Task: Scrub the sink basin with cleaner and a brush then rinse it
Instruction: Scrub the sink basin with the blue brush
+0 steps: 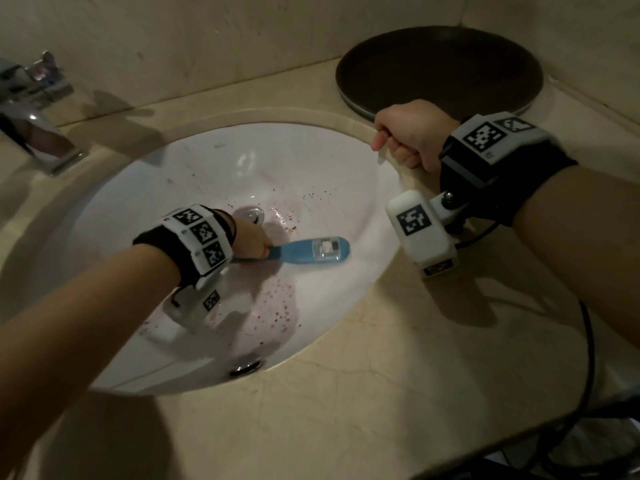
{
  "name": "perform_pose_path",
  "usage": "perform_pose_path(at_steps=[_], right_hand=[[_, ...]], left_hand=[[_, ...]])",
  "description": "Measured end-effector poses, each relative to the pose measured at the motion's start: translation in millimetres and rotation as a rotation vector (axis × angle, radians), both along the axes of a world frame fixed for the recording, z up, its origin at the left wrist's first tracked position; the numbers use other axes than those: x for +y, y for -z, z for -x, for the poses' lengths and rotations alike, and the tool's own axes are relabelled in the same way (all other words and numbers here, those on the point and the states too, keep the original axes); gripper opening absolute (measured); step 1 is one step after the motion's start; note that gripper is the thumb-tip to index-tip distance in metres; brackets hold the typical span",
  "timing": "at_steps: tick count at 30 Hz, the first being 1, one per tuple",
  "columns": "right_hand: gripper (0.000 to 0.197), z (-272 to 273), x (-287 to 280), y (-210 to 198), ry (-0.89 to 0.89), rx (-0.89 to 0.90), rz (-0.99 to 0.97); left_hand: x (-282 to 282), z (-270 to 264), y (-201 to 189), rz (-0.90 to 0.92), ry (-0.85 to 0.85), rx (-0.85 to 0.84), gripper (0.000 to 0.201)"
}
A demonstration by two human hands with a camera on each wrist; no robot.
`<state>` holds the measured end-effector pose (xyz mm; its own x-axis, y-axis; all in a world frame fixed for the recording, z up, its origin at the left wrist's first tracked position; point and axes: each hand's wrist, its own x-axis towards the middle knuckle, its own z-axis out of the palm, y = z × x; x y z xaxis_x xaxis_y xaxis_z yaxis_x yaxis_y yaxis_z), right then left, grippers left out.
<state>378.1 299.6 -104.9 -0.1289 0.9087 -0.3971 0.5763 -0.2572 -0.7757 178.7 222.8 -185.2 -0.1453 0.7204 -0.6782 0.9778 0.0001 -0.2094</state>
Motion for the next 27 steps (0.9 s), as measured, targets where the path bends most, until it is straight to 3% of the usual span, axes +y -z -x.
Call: perform_pose_path(at_steps=[4,10,12,15,21,27], right_hand=[[0.034,0.2,-0.6,-0.3,0.005,0.013,0.000],[0.034,0.7,-1.1,-1.7,0.007,0.003,0.006],[0.035,1.7,-1.0,-1.6,0.006,0.000,0.011],[0.035,2.4,-1.4,-2.4,0.004,-0.011,0.022],[0.033,0.6,-2.8,-3.2,-0.010,-0.006,0.021],[0.034,-0.1,-1.1,-3.5,-0.034,0.007,0.037]], left_hand=[[-8.1,2.4,-3.4,0.102,0.056,0.028,0.028],[21.2,8.7,2.1,-0.115,0.097,0.125,0.028],[37.6,21.6,10.4,-0.201,0.037,0.145,0.018],[50.7,39.3,14.5,-0.323,-0.030,0.203,0.019],[41.8,49.3,15.1,-0.304,-0.168,0.112,0.031],[18.3,6.4,15.2,-0.196,0.251,-0.064,0.034]])
